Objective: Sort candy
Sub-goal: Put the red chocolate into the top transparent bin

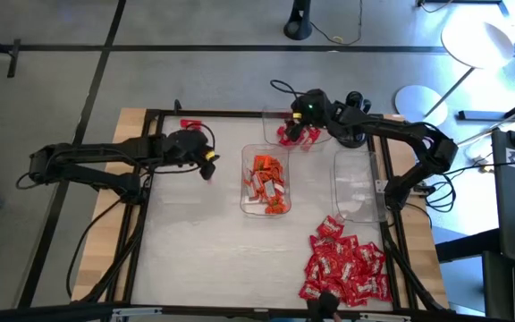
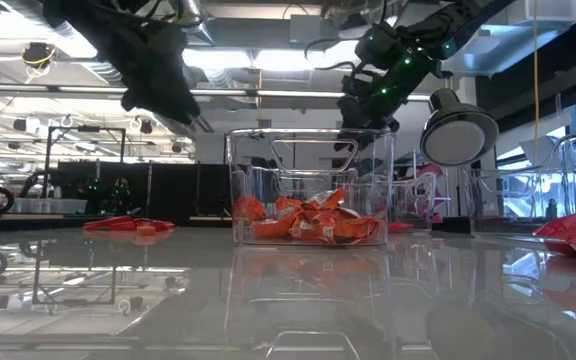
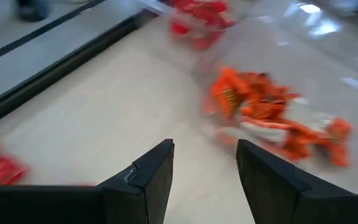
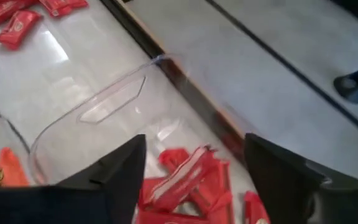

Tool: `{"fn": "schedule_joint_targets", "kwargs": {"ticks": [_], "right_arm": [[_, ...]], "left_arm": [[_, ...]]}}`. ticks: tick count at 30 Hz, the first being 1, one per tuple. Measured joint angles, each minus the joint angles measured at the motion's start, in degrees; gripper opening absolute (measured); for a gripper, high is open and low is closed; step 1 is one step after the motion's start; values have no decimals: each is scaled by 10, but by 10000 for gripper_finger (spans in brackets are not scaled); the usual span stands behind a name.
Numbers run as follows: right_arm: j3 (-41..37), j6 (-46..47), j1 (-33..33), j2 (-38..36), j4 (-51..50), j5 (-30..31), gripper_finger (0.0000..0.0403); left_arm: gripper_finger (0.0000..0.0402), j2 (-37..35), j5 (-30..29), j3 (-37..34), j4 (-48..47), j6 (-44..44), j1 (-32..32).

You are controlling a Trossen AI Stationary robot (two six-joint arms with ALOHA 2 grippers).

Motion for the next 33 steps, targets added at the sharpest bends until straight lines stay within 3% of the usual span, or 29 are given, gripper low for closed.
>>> {"fn": "schedule_joint_targets", "kwargs": {"ticks": [6, 8, 17, 24, 33], "right_arm": [[0, 3, 0, 1, -32, -49, 317], [0, 3, 0, 5, -32, -54, 320], [0, 2, 0, 24, -32, -54, 315], [0, 2, 0, 24, -34, -69, 315], [0, 2, 0, 24, -44, -73, 315]], "left_arm": [[169, 0, -135, 0, -74, -107, 3], [169, 0, -146, 0, -85, -128, 13], [169, 17, -120, 0, -103, -137, 91], [169, 95, -72, 0, -92, -129, 153], [169, 211, -44, 0, -86, -80, 154]]}}
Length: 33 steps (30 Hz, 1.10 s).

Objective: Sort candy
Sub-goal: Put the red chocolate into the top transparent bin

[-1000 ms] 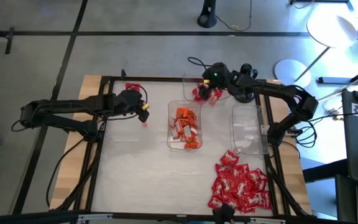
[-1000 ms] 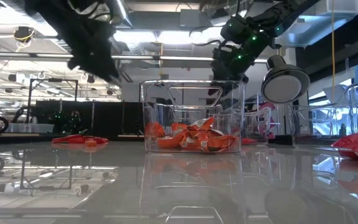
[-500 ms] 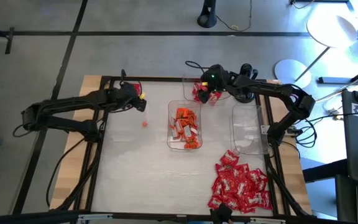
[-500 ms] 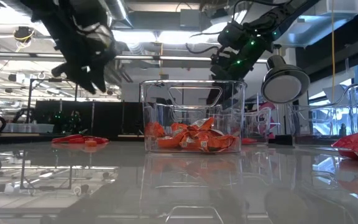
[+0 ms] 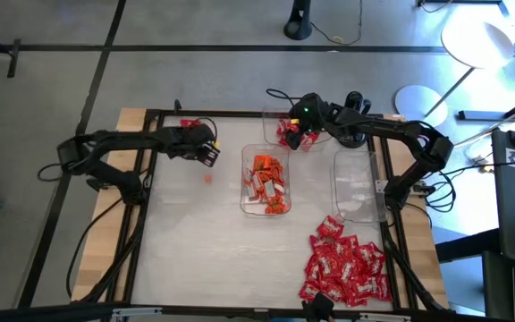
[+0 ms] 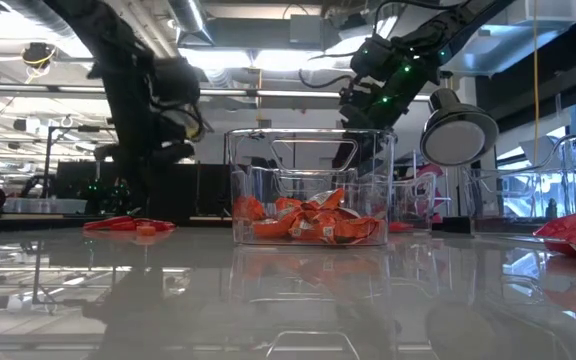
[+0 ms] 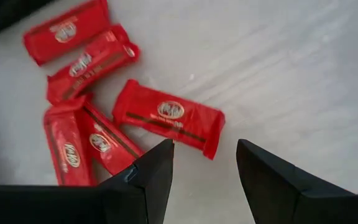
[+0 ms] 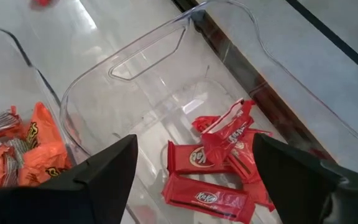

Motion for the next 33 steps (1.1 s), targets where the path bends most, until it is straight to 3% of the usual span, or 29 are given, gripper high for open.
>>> {"fn": "schedule_joint_targets", "kwargs": {"ticks": [10, 21, 30, 33], "right_arm": [[0, 0, 0, 0, 1, 0, 315], [0, -2, 0, 0, 1, 0, 315], [0, -2, 0, 0, 0, 0, 315], [0, -2, 0, 0, -1, 0, 315]], "left_arm": [[164, 89, -1, 0, 78, 46, -4], [112, 128, -32, 2, 87, 70, -4], [13, 129, -43, 1, 87, 85, -4], [8, 126, -42, 1, 87, 86, -8]]}}
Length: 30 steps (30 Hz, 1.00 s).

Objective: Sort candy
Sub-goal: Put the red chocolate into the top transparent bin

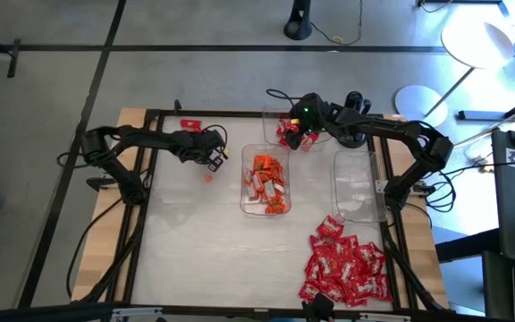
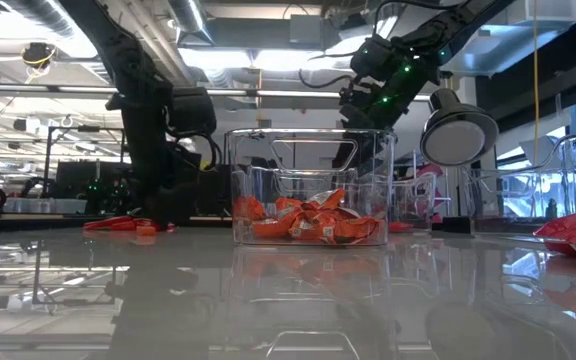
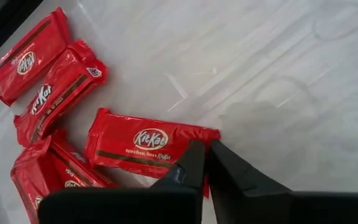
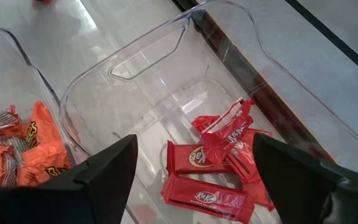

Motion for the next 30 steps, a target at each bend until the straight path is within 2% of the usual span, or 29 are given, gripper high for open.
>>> {"fn": "schedule_joint_targets", "kwargs": {"ticks": [5, 10, 17, 23, 26, 30], "right_arm": [[0, 0, 0, 0, -2, -3, 315], [0, -1, 0, 0, 5, -58, 315], [0, -1, 9, 0, 32, -136, 315], [0, -2, 57, 0, 75, -140, 315], [0, -5, 87, 0, 108, -142, 315], [0, -16, 128, -1, 164, -175, 315]], "left_arm": [[2, -29, 10, 5, -9, -2, -28], [1, -92, 28, 15, -11, -12, -72], [1, -215, 63, 21, -5, -26, -134], [1, -324, 62, 21, 0, -33, -172], [1, -362, 62, 22, 0, -32, -187], [1, -391, 82, 22, 26, 7, -217]]}}
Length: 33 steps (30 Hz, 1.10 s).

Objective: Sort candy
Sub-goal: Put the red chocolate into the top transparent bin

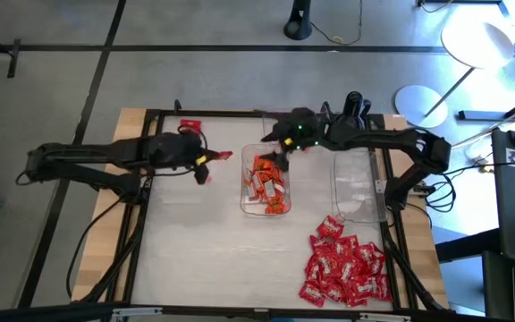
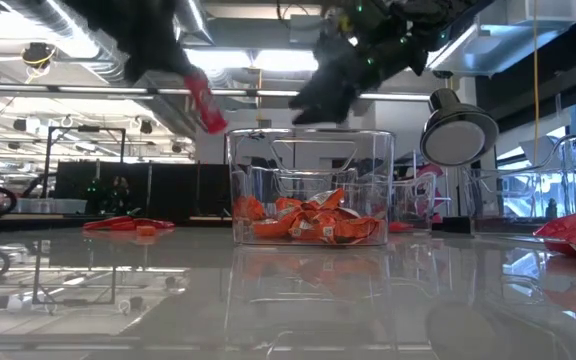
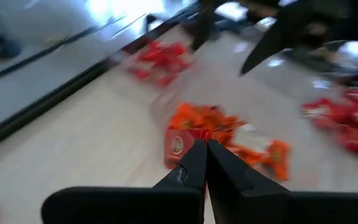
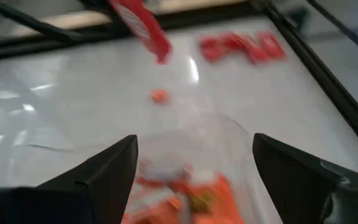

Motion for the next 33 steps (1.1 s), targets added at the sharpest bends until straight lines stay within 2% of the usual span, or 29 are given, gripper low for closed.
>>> {"fn": "schedule_joint_targets", "kwargs": {"ticks": [7, 16, 21, 23, 26, 33], "right_arm": [[0, -36, 83, 0, 106, -14, 315], [0, -45, 149, 19, 186, 42, 314], [0, -44, 161, 37, 182, 82, 305], [0, -45, 161, 37, 184, 82, 284], [0, -45, 161, 37, 184, 82, 233], [0, -51, 157, 37, 183, 103, 72]], "left_arm": [[1, 4, 24, 0, 91, 66, -55], [1, 39, 25, 0, 165, 88, -86], [1, 53, 25, 0, 181, 95, -90], [1, 54, 25, 0, 179, 90, -89], [1, 54, 25, 0, 180, 90, -89], [1, 53, 25, 0, 185, 92, -88]]}}
